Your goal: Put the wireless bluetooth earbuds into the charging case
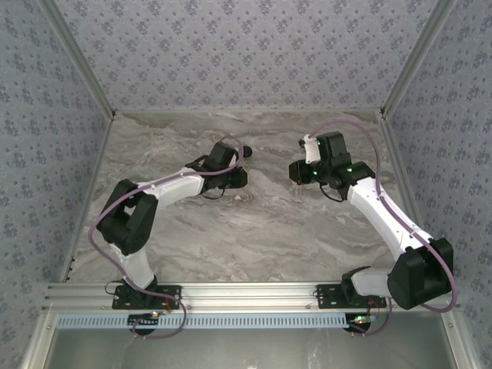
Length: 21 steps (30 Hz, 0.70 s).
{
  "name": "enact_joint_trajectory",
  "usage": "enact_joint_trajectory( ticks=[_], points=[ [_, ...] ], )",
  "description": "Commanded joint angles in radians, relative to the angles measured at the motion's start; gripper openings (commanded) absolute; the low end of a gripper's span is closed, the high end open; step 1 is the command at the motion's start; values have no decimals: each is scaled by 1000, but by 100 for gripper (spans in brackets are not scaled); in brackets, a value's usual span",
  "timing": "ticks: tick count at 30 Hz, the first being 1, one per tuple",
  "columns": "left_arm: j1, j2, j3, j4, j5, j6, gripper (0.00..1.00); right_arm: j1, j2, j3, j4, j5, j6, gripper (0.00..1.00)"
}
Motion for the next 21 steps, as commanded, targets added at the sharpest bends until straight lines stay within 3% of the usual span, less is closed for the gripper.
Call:
enact_joint_trajectory(
  ticks=[1,21],
  points=[
    [15,39,51,-1,87,-50,19,-9,-18,-14,-18,-9,16,18],
    [64,214,145,2,195,-115,18,-11,-11,-16,-35,-11,10,18]
  ],
)
